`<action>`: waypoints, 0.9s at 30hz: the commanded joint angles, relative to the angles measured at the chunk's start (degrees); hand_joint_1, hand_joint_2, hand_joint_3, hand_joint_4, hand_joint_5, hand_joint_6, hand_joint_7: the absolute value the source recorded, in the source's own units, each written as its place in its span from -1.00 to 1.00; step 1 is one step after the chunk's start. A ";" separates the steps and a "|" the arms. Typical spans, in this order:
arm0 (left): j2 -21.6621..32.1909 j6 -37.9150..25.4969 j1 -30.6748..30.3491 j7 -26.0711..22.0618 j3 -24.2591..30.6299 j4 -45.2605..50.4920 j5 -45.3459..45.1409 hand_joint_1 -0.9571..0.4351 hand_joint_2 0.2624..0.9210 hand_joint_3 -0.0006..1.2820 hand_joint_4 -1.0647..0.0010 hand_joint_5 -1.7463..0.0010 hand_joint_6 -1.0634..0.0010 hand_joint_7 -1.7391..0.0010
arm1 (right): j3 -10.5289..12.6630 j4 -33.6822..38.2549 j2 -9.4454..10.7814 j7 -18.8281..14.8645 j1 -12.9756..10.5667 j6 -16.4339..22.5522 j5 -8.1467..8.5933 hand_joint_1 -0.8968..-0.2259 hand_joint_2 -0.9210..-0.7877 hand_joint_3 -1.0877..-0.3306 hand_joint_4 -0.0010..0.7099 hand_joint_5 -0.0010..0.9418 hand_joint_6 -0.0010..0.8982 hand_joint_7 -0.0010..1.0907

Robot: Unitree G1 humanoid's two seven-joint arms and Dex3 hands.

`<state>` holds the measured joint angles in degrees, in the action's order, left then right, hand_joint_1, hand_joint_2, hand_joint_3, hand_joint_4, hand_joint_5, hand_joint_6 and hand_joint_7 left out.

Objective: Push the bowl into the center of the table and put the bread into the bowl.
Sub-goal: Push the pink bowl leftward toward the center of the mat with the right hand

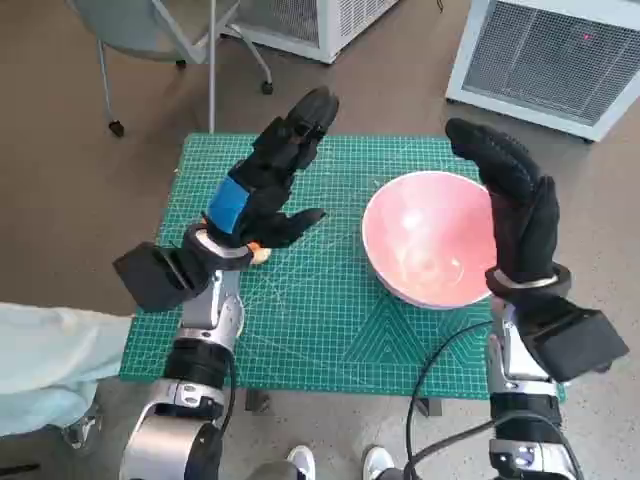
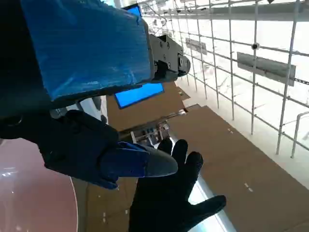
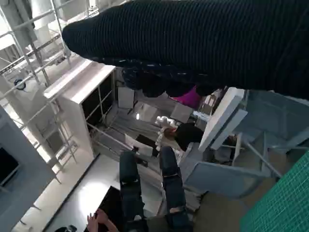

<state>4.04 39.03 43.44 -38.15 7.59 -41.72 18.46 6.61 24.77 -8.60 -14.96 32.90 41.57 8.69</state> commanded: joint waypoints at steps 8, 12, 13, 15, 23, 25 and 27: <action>0.11 -0.20 -0.47 -0.15 0.35 0.87 0.44 -0.38 1.00 -0.49 0.87 1.00 0.69 0.94 | 0.00 0.66 0.06 0.43 -0.77 -0.18 -0.50 -0.53 -1.00 -0.16 -0.68 -1.00 -1.00 -0.21; 0.15 0.02 -0.57 -0.05 0.40 0.84 0.33 -0.38 1.00 -0.49 0.87 1.00 0.69 0.94 | -0.02 0.71 0.04 0.31 -0.80 -0.03 -0.42 -0.53 -1.00 -0.16 -0.68 -1.00 -1.00 -0.21; 0.15 0.06 -0.59 -0.03 0.40 0.84 0.31 -0.38 1.00 -0.49 0.87 1.00 0.69 0.94 | -0.02 0.76 0.03 0.28 -0.78 0.00 -0.40 -0.53 -1.00 -0.16 -0.68 -1.00 -1.00 -0.21; 0.16 0.16 -0.64 0.02 0.40 0.85 0.25 -0.38 1.00 -0.49 0.87 1.00 0.69 0.94 | -0.02 0.77 0.02 0.25 -0.77 -0.02 -0.36 -0.53 -1.00 -0.16 -0.68 -1.00 -1.00 -0.20; -0.05 0.67 -1.03 0.63 0.12 1.07 -0.39 -0.38 1.00 -0.49 0.87 1.00 0.70 0.94 | -0.11 0.56 0.08 0.00 -1.02 -0.14 -0.07 -0.53 -1.00 -0.16 -0.68 -1.00 -1.00 -0.20; -0.05 0.76 -1.14 0.78 0.01 1.17 -0.57 -0.38 1.00 -0.49 0.87 1.00 0.70 0.94 | -0.11 0.62 0.09 -0.10 -1.05 -0.14 0.04 -0.53 -1.00 -0.16 -0.68 -1.00 -1.00 -0.20; 0.02 0.77 -1.27 0.83 -0.04 1.35 -0.63 -0.38 1.00 -0.49 0.87 1.00 0.70 0.94 | -0.09 0.45 0.03 -0.15 -1.19 -0.17 0.12 -0.53 -1.00 -0.16 -0.68 -1.00 -1.00 -0.20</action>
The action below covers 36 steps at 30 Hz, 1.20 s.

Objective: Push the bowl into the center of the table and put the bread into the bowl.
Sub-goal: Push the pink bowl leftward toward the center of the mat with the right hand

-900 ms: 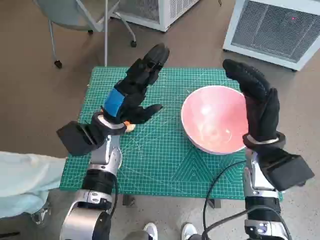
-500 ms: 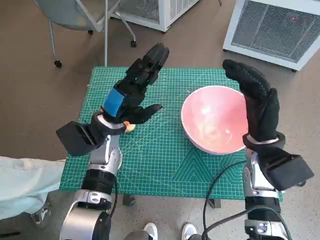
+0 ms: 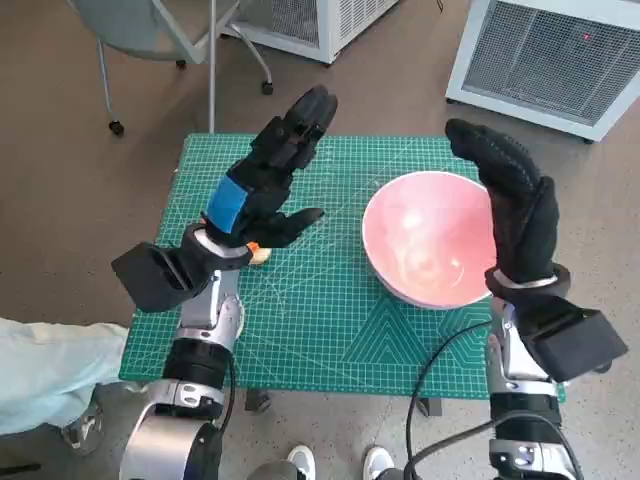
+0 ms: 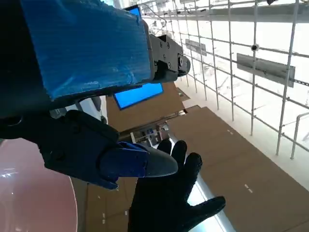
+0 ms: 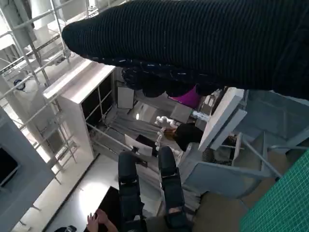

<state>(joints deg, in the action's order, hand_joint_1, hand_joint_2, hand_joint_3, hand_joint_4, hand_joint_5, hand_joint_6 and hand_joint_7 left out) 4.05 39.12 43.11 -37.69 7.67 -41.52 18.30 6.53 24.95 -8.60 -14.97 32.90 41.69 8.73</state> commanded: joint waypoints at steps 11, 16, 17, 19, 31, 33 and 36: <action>0.50 0.68 -1.33 0.38 0.15 1.51 -0.24 -0.40 1.00 -0.49 0.87 1.00 0.70 0.94 | 3.54 4.06 -3.61 -1.53 -0.60 0.43 2.70 -0.54 -1.00 -0.15 -0.68 -0.99 -1.00 -0.21; 0.41 0.81 -1.50 0.63 0.25 1.38 -0.24 -0.39 1.00 -0.49 0.87 1.00 0.70 0.94 | 6.54 10.52 -5.63 -1.62 0.87 2.69 3.74 -0.53 -1.00 -0.16 -0.66 -0.98 -1.00 -0.20; 0.39 0.82 -1.51 0.70 0.30 1.30 -0.21 -0.39 1.00 -0.49 0.87 1.00 0.70 0.94 | 7.28 12.29 -5.96 -0.82 1.19 3.58 3.43 -0.52 -1.00 -0.17 -0.66 -0.98 -1.00 -0.20; 0.34 0.84 -1.54 0.84 0.38 1.17 -0.12 -0.39 1.00 -0.50 0.87 1.00 0.68 0.93 | 8.81 16.43 -6.60 1.35 1.94 5.44 2.49 -0.49 -1.00 -0.22 -0.66 -0.98 -1.00 -0.23; 0.14 0.66 -1.84 1.26 0.85 0.96 0.34 -0.39 1.00 -0.50 0.87 1.00 0.66 0.92 | 13.58 38.43 -8.14 8.92 7.52 7.58 1.99 -0.30 -1.00 -0.34 -0.67 -0.99 -0.98 -0.24; 0.16 0.72 -1.92 1.43 0.95 0.91 0.28 -0.39 1.00 -0.50 0.87 1.00 0.66 0.92 | 14.27 40.59 -7.77 8.79 7.90 6.22 2.69 -0.26 -1.00 -0.36 -0.67 -0.99 -0.98 -0.24; 0.15 0.79 -1.93 1.66 1.08 0.71 0.19 -0.39 1.00 -0.50 0.87 1.00 0.66 0.92 | 14.64 43.09 -7.47 9.04 8.35 4.79 2.76 -0.22 -1.00 -0.39 -0.67 -0.99 -0.97 -0.23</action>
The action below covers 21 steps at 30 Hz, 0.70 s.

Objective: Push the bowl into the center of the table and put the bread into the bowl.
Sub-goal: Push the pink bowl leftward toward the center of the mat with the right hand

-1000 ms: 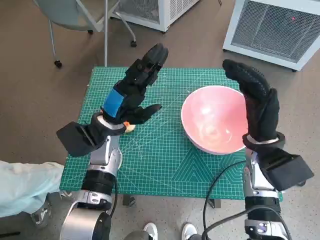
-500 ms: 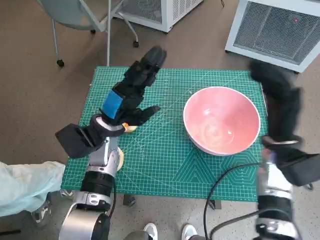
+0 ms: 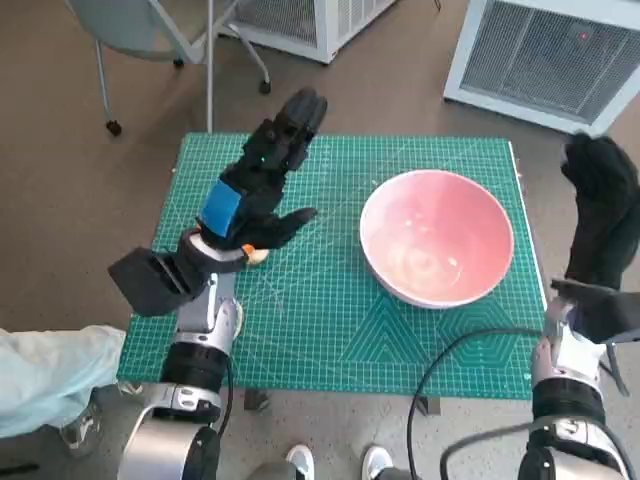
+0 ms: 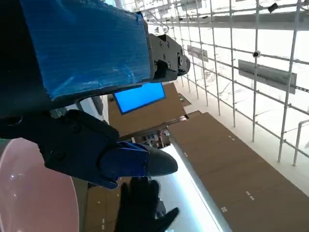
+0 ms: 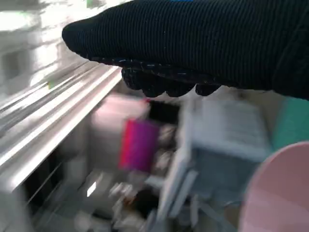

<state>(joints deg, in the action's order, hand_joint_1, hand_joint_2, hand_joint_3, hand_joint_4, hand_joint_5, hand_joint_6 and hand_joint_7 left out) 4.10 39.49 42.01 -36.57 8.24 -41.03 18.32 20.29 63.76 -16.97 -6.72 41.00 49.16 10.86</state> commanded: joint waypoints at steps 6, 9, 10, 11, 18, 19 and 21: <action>0.10 0.68 -0.98 0.84 0.75 -0.14 0.03 -0.39 1.00 -0.50 0.86 1.00 0.66 0.92 | 0.81 7.86 1.45 1.92 0.99 -6.47 0.10 -0.10 -1.00 -0.47 -0.68 -0.99 -0.96 -0.23; 0.08 0.91 -1.11 1.22 0.81 -0.08 -0.27 -0.39 1.00 -0.50 0.85 0.99 0.66 0.92 | 0.90 9.00 1.99 1.89 1.40 -8.67 0.24 -0.05 -1.00 -0.48 -0.68 -1.00 -0.96 -0.23; 0.11 0.98 -1.16 1.39 0.81 -0.03 -0.40 -0.39 1.00 -0.51 0.85 0.99 0.66 0.92 | 0.84 9.32 2.20 1.86 1.55 -9.55 0.17 -0.04 -1.00 -0.48 -0.68 -1.00 -0.95 -0.24; 0.13 1.02 -1.19 1.52 0.80 0.01 -0.48 -0.40 1.00 -0.51 0.85 0.99 0.66 0.92 | 0.82 9.53 2.34 1.82 1.66 -10.17 0.12 -0.05 -1.00 -0.48 -0.68 -1.00 -0.94 -0.24; 0.39 1.07 -1.69 2.33 0.80 0.39 -0.79 -0.42 1.00 -0.50 0.84 0.99 0.65 0.92 | 0.53 10.68 4.27 1.65 2.84 -14.82 -0.27 -0.14 -1.00 -0.45 -0.65 -0.99 -0.92 -0.25; 0.44 1.07 -1.70 2.44 0.82 0.39 -0.84 -0.42 1.00 -0.50 0.84 0.99 0.65 0.92 | 0.61 10.76 4.56 1.47 3.05 -15.30 -0.15 -0.15 -1.00 -0.44 -0.65 -0.99 -0.91 -0.26; 0.52 1.17 -1.81 2.66 0.83 0.43 -0.95 -0.43 1.00 -0.50 0.84 0.99 0.65 0.92 | 0.82 10.90 5.35 1.09 3.55 -16.23 0.13 -0.16 -1.00 -0.45 -0.65 -0.99 -0.91 -0.27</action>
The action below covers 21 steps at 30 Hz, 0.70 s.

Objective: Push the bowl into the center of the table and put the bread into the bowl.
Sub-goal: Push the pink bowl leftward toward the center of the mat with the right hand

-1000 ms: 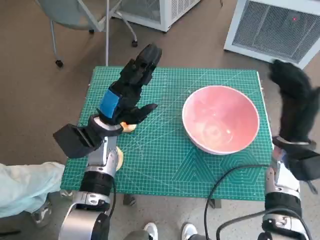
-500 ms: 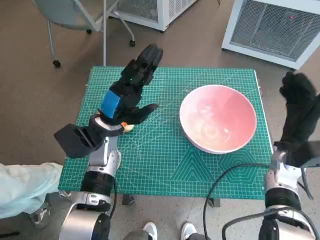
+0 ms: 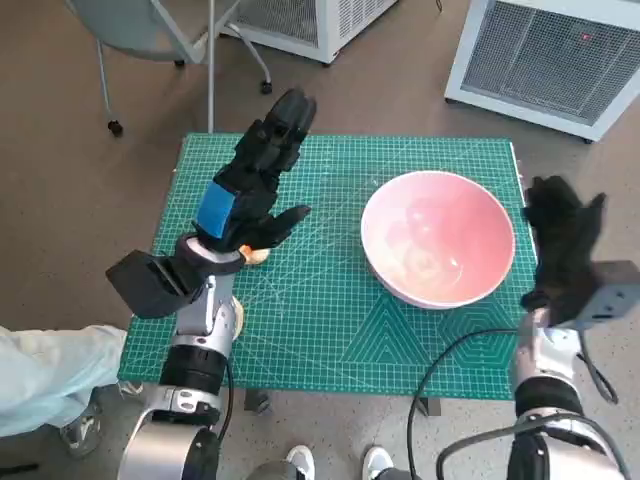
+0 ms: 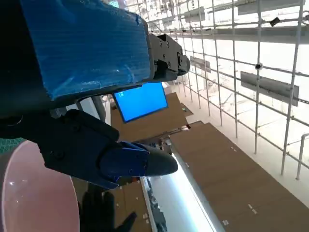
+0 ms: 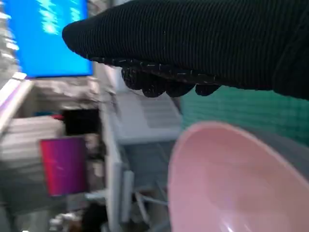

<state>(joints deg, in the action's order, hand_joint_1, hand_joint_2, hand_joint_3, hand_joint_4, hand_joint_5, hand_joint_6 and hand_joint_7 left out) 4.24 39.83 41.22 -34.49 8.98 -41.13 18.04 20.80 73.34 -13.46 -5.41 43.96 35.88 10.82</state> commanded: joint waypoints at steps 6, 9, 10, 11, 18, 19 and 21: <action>0.62 0.95 -1.76 1.32 -0.04 1.51 -1.09 -0.45 1.00 -0.50 0.83 0.99 0.65 0.92 | 2.35 1.93 4.28 -2.84 2.07 -5.78 2.28 -0.19 -1.00 -0.39 -0.68 -1.00 -0.90 -0.32; 0.77 0.83 -2.38 1.59 -0.17 2.35 -1.20 -0.45 1.00 -0.49 0.82 0.99 0.64 0.92 | 3.00 2.22 5.37 -3.77 2.71 -7.07 2.74 -0.21 -1.00 -0.36 -0.70 -1.00 -0.88 -0.34; 0.87 0.78 -2.69 1.72 -0.22 2.75 -1.29 -0.45 1.00 -0.49 0.82 0.99 0.64 0.92 | 2.92 2.37 5.81 -3.96 3.00 -7.72 2.64 -0.21 -1.00 -0.35 -0.71 -1.00 -0.88 -0.35; 0.93 0.70 -2.93 1.83 -0.26 3.10 -1.36 -0.45 1.00 -0.49 0.82 0.99 0.64 0.92 | 2.86 2.45 6.07 -4.09 3.17 -8.14 2.54 -0.21 -1.00 -0.34 -0.71 -1.00 -0.87 -0.35; 1.99 0.36 -4.77 2.75 -0.28 5.35 -1.98 -0.48 1.00 -0.49 0.81 0.99 0.63 0.92 | 0.20 2.76 7.21 -3.32 4.04 -10.14 -0.75 -0.20 -1.00 -0.33 -0.74 -1.00 -0.85 -0.38; 2.11 0.31 -5.00 2.82 -0.26 5.61 -2.02 -0.48 1.00 -0.49 0.81 0.99 0.63 0.92 | 0.13 2.77 7.33 -3.23 4.15 -10.34 -0.95 -0.20 -1.00 -0.33 -0.73 -1.00 -0.84 -0.38; 2.50 0.29 -5.45 2.99 -0.11 5.96 -2.09 -0.49 1.00 -0.49 0.81 0.99 0.62 0.92 | -0.02 2.76 7.79 -2.95 4.62 -10.92 -1.28 -0.19 -1.00 -0.33 -0.72 -0.99 -0.84 -0.39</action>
<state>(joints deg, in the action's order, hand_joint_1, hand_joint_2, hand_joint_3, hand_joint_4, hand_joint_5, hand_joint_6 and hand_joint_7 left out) 5.77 40.08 36.89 -31.96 8.74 -36.61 16.38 21.29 75.04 -6.46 -9.09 48.39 26.79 10.37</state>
